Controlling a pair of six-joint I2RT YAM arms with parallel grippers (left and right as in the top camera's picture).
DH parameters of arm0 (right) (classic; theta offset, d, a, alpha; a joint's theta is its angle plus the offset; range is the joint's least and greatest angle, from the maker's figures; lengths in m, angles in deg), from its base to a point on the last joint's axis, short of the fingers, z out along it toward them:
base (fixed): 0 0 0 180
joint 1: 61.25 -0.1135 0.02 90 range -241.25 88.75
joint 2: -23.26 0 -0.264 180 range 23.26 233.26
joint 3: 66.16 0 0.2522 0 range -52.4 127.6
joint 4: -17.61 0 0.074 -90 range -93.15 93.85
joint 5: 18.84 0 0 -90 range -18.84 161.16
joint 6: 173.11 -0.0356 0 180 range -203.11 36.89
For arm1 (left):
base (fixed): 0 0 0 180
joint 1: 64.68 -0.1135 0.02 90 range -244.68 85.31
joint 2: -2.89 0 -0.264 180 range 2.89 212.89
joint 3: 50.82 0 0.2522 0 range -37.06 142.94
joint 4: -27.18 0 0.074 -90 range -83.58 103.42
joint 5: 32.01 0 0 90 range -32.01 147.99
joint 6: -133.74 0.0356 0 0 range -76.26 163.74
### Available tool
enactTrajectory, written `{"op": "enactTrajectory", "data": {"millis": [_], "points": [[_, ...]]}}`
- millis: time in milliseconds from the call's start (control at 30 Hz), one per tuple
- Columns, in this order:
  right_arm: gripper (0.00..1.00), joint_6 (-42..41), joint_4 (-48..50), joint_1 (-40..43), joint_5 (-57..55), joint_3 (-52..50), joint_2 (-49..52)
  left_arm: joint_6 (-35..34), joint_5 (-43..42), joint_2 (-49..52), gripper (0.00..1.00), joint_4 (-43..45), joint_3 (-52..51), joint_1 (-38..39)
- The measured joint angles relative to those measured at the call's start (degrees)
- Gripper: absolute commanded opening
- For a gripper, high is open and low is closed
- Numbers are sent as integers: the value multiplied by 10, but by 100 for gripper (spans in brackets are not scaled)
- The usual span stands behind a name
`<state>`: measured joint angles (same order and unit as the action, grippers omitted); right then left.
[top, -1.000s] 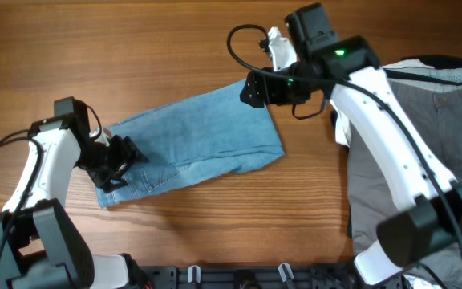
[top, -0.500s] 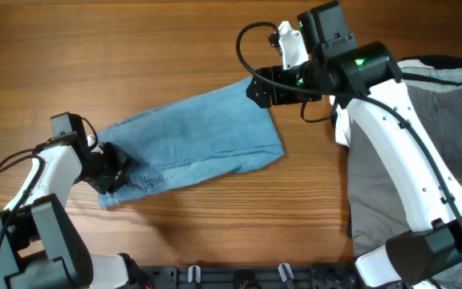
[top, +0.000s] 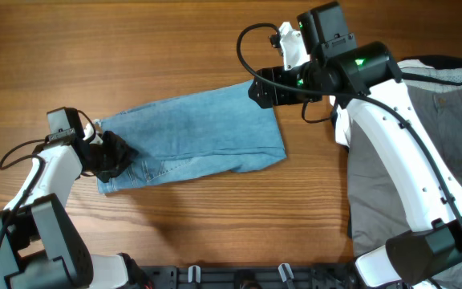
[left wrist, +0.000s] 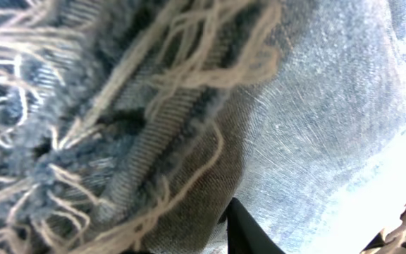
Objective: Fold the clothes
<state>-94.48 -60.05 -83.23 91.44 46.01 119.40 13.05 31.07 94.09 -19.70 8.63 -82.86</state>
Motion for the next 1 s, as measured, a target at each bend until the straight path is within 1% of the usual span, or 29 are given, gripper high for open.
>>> {"op": "enactTrajectory", "data": {"millis": [33,67,100,267,400,433,500,633,700,833,867,900,967,1000], "points": [[79,0,0,0,0,0,0,0,-2,0,12,0,0,0],[79,0,0,0,0,0,0,0,-3,0,6,1,0,0],[79,2,0,0,0,0,0,0,-5,0,4,2,0,0],[78,4,-1,0,-6,0,0,2,-16,0,4,-9,1,0],[79,4,-3,11,-13,0,0,33,-22,-8,4,-91,35,0],[79,4,-4,16,-13,0,0,40,-22,-10,4,-97,39,0],[79,4,-7,24,-15,0,0,51,-26,-37,4,-148,68,0],[79,4,-10,29,-17,0,0,64,-28,-111,4,-195,87,1],[79,4,-10,28,-17,0,0,66,-26,-129,4,-217,88,1],[79,4,-11,29,-18,0,0,67,19,-136,5,-278,89,10],[79,4,-11,29,-19,0,0,67,36,-136,18,-288,89,16],[79,4,-11,28,-19,0,0,68,45,-136,33,-293,89,22],[80,4,-11,29,-19,0,0,73,75,-136,49,-295,89,39],[80,4,-11,28,-20,0,0,74,83,-136,51,-294,89,45]]}}
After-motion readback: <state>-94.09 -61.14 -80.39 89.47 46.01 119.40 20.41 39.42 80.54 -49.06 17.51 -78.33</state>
